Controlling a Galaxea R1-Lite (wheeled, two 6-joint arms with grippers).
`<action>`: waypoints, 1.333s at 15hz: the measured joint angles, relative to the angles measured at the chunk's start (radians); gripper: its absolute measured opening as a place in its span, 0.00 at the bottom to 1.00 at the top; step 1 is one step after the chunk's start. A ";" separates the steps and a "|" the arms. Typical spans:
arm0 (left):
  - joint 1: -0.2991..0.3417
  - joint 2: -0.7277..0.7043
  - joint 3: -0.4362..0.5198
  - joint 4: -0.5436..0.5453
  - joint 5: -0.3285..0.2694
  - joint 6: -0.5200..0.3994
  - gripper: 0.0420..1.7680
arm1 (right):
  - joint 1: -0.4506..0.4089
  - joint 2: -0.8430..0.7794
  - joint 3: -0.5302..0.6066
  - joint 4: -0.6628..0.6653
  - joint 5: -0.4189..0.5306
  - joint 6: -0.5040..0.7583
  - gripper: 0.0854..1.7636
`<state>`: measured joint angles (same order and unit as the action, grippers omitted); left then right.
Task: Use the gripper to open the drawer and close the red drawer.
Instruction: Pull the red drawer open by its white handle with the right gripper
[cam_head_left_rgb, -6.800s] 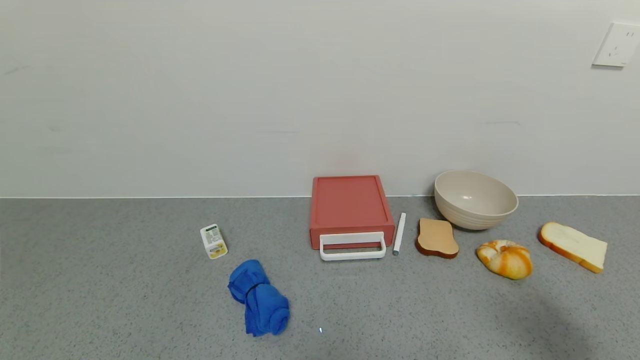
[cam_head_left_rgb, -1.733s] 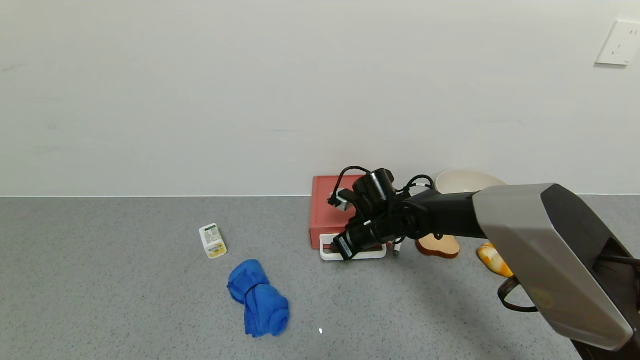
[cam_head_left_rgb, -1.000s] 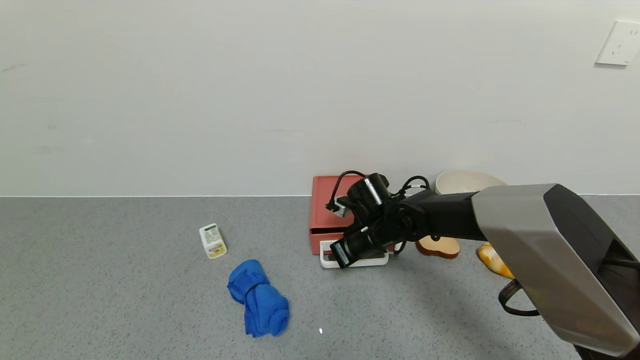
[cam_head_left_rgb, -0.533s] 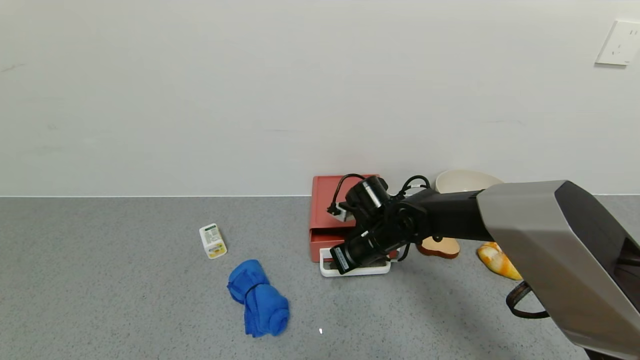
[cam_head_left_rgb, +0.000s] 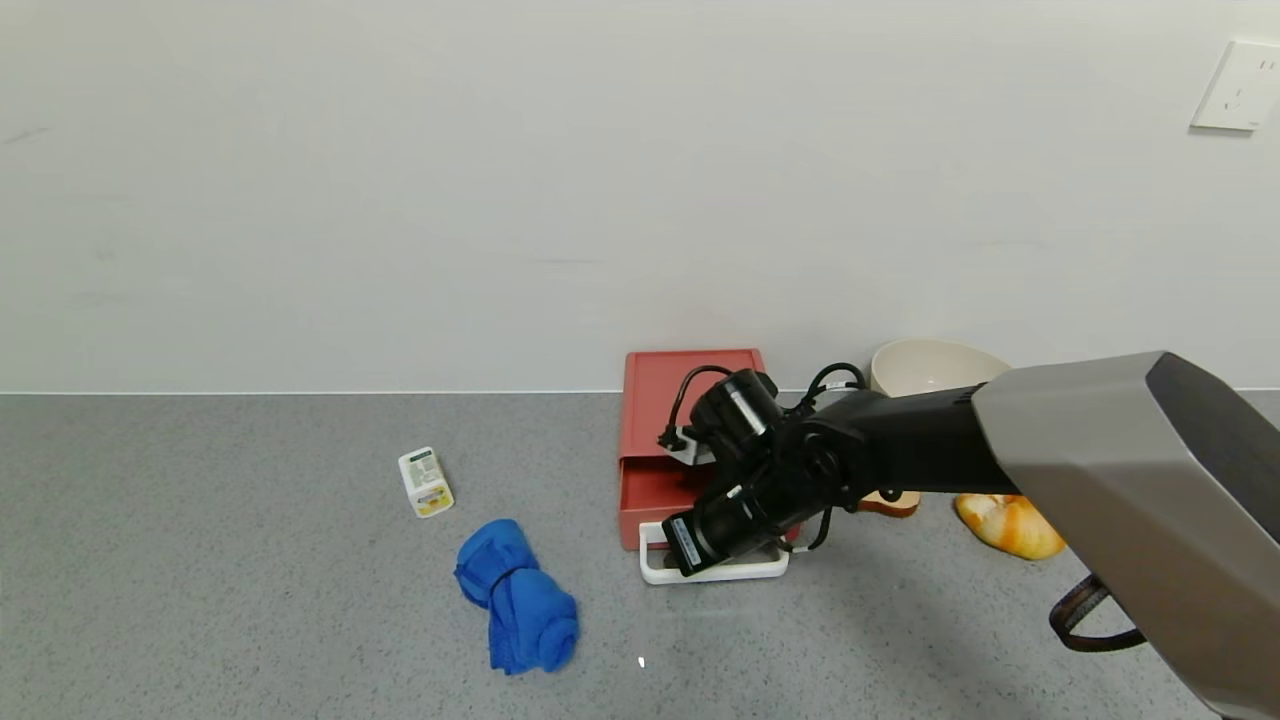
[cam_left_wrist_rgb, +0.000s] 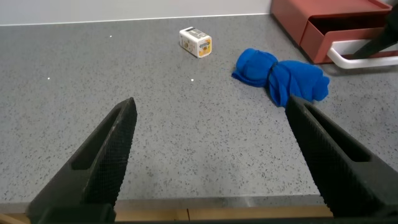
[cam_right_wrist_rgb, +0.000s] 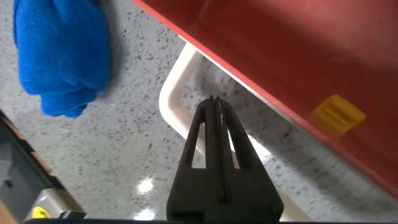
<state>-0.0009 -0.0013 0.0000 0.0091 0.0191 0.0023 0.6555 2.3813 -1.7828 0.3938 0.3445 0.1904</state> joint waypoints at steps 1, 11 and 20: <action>0.000 0.000 0.000 0.000 0.000 0.000 0.97 | 0.008 -0.009 0.009 0.003 0.001 0.031 0.02; 0.000 0.000 0.000 0.000 -0.001 -0.002 0.97 | 0.056 -0.059 0.061 0.046 -0.011 0.194 0.02; 0.000 0.000 0.000 0.000 -0.001 -0.002 0.97 | 0.120 -0.100 0.123 0.059 -0.055 0.266 0.02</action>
<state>-0.0013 -0.0013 0.0000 0.0091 0.0177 0.0000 0.7755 2.2817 -1.6598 0.4532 0.2891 0.4560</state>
